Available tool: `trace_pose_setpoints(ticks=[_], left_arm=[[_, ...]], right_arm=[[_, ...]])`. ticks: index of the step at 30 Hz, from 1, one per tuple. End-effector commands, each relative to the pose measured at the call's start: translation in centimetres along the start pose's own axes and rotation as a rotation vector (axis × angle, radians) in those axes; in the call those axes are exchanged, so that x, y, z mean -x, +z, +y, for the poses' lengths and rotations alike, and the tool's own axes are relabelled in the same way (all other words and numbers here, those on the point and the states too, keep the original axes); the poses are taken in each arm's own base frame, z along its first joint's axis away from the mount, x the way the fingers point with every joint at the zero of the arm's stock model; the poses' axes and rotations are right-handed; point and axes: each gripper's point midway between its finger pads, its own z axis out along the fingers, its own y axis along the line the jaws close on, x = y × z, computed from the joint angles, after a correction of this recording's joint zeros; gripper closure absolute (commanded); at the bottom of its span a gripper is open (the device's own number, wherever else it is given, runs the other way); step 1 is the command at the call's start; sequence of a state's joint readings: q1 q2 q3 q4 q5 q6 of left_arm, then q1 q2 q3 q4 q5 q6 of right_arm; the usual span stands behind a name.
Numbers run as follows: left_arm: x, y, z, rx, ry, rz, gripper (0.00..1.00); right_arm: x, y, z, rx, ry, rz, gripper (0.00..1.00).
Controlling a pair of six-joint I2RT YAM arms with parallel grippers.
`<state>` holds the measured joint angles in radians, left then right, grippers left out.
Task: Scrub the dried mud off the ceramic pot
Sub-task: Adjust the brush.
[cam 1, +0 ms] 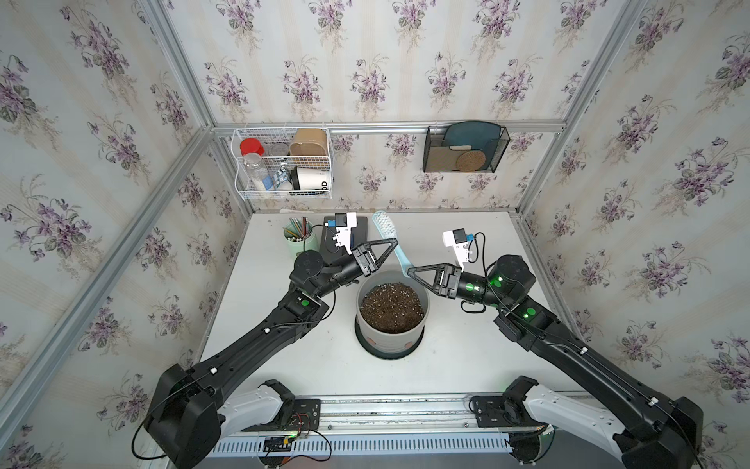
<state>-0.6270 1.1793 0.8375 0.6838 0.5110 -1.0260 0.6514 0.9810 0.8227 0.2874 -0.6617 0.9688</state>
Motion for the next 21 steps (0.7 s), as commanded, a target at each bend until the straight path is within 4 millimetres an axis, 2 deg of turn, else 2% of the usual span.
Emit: trace_pose_setpoints(ticks=[1, 5, 13, 16, 17, 18, 21], left_arm=[[0.6, 0.0, -0.7, -0.031, 0.004, -0.031, 1.0], [0.3, 0.1, -0.3, -0.026, -0.009, -0.02, 1.0], [0.0, 0.2, 0.0, -0.013, 0.005, -0.003, 1.0], [-0.3, 0.3, 0.3, -0.011, 0.002, 0.014, 1.0], [-0.6, 0.5, 0.7, 0.001, -0.003, 0.026, 1.0], [-0.8, 0.5, 1.1, 0.018, -0.006, 0.035, 0.96], [-1.3, 0.2, 3.2, 0.155, 0.02, 0.084, 0.56]], right_arm=[[0.9, 0.3, 0.9, 0.031, -0.034, -0.024, 0.43], [1.2, 0.9, 0.9, 0.036, -0.041, -0.017, 0.52], [1.3, 1.3, 0.6, 0.023, -0.039, -0.004, 0.83], [1.4, 1.3, 0.4, 0.013, -0.038, -0.008, 0.99], [1.4, 1.2, 0.3, 0.006, -0.04, -0.011, 1.0], [1.6, 1.1, 0.3, -0.006, -0.046, -0.018, 1.0], [1.9, 0.5, -0.7, -0.102, -0.059, -0.042, 1.0]])
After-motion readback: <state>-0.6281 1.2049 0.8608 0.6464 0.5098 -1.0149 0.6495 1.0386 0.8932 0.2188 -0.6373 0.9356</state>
